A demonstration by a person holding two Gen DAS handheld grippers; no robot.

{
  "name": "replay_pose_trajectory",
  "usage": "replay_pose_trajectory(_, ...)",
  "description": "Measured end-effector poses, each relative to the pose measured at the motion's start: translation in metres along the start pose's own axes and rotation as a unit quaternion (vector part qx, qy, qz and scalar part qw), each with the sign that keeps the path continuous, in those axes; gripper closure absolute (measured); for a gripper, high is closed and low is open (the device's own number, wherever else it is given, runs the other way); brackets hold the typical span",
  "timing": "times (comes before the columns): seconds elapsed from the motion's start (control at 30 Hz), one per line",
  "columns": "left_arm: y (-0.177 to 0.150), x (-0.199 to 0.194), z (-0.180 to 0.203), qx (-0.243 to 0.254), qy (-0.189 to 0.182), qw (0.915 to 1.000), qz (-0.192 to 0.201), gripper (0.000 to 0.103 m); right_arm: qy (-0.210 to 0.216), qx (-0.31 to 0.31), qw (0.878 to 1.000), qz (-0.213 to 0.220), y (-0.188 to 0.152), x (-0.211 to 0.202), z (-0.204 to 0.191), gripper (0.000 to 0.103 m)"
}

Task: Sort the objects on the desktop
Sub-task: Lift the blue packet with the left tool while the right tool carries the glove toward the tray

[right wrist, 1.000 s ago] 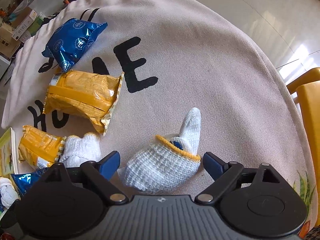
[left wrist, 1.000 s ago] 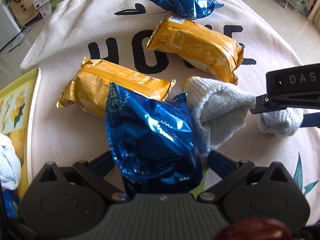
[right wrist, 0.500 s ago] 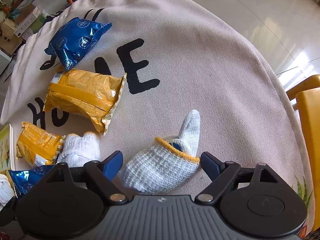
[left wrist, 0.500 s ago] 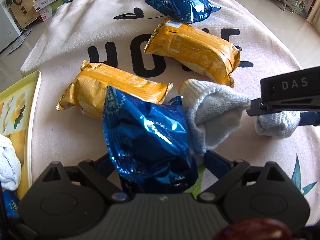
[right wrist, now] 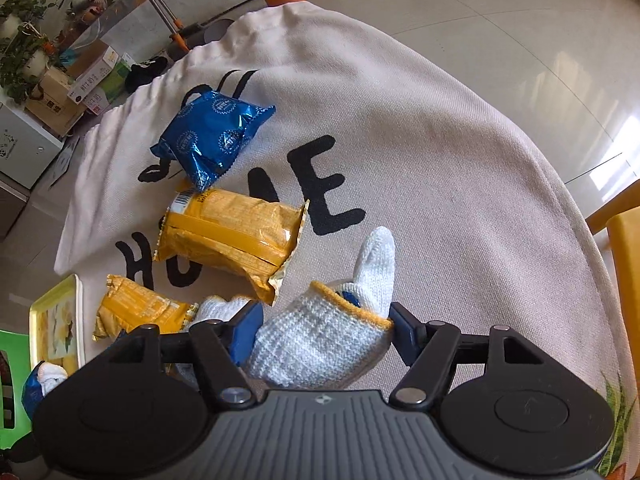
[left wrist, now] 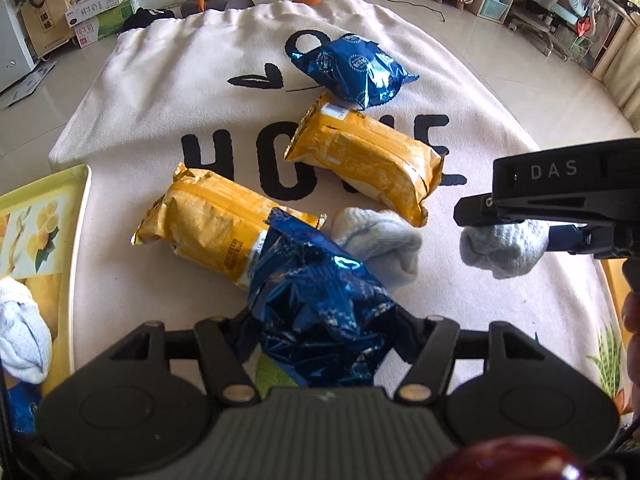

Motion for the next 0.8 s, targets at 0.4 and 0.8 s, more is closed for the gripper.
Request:
replay_pose_trajectory(0.4, 0.008, -0.034, 0.005, 0.005, 0.009, 0.9996, 0.025, 0.042, 0.022, -0.009, 1.0, 0.014, -0.001, -0.028, -0.006, 0.035)
replay_pose_trajectory(0.8, 0.009, -0.051, -0.001, 0.003, 0.023, 0.9991, 0.036, 0.042, 0.03, -0.029, 0.999, 0.02, -0.007, -0.037, -0.021, 0.035)
Point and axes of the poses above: each gripper's, at about its wrist camera, not at the fingertips, and x roughly the way its jaws point, z to its right, y to its top, the point moved 6 cm from there along x, roughly the way its jaws point, and after that the axes turned 9 degrees about x, right-handed, at the moved point
